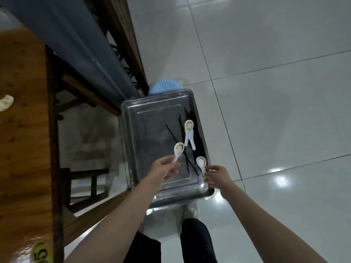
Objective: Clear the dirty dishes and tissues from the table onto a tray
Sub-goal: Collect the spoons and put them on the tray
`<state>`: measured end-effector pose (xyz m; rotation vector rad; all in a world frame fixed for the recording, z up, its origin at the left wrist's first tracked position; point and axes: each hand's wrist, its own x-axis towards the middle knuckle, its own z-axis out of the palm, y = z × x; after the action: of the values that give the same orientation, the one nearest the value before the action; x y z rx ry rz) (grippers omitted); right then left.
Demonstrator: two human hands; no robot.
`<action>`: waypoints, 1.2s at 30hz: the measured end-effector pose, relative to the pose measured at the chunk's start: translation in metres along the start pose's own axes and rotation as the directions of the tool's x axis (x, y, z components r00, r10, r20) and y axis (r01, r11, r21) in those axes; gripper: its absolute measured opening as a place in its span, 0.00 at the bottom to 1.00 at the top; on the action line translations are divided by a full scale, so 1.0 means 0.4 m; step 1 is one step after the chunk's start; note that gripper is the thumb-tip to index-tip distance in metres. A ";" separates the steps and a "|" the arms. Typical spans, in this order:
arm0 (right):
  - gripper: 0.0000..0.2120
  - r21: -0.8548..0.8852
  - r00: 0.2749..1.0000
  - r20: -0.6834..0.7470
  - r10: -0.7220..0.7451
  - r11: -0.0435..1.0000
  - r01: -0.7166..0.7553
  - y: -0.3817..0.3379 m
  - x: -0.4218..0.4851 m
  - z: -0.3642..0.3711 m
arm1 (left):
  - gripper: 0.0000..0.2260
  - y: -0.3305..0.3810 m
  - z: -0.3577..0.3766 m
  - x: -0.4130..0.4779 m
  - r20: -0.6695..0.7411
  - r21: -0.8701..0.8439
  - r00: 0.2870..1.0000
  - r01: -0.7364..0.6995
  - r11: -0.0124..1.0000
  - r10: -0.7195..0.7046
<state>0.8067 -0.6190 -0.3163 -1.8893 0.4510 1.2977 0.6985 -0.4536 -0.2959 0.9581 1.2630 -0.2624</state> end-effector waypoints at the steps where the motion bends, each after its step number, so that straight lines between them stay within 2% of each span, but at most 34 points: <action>1: 0.12 -0.001 1.000 0.001 -0.002 1.000 0.002 0.002 0.021 0.002 | 0.11 -0.009 0.000 0.017 -0.009 0.004 1.000 0.006 1.000 -0.006; 6: 0.13 -0.003 1.000 -0.013 -0.019 1.000 0.019 0.020 0.105 0.010 | 0.11 -0.046 -0.007 0.087 -0.037 0.021 0.999 0.025 0.999 -0.024; 11: 0.17 0.025 0.997 0.020 0.079 0.996 -0.080 0.087 0.114 -0.015 | 0.12 -0.078 -0.001 0.110 -0.057 0.024 0.997 0.044 0.999 -0.043; 16: 0.13 -0.025 0.992 -0.039 0.117 0.993 -0.118 0.140 0.085 -0.066 | 0.15 -0.092 0.044 0.097 -0.050 0.040 0.994 0.094 0.995 -0.092; 22: 0.13 0.015 0.997 -0.044 0.066 0.998 -0.066 0.134 0.052 -0.122 | 0.04 -0.097 0.106 0.094 -0.045 0.057 0.991 0.132 0.990 -0.129; 29: 0.12 0.045 0.999 -0.050 0.016 0.999 -0.014 0.138 0.015 -0.174 | 0.03 -0.109 0.128 0.086 0.025 0.202 0.976 0.205 0.958 -0.214; 33: 0.12 0.053 0.999 -0.034 -0.017 0.998 0.018 0.128 -0.034 -0.191 | 0.08 -0.102 0.116 0.031 0.037 0.213 0.982 0.175 0.961 -0.187; 36: 0.13 0.051 0.999 -0.024 -0.046 0.998 0.047 0.099 -0.085 -0.195 | 0.08 -0.073 0.096 -0.042 0.017 0.192 0.991 0.124 0.973 -0.130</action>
<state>0.8146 -0.7084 -0.2882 -1.8632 0.4457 1.2241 0.7003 -0.5047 -0.2950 1.0340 1.2907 -0.5034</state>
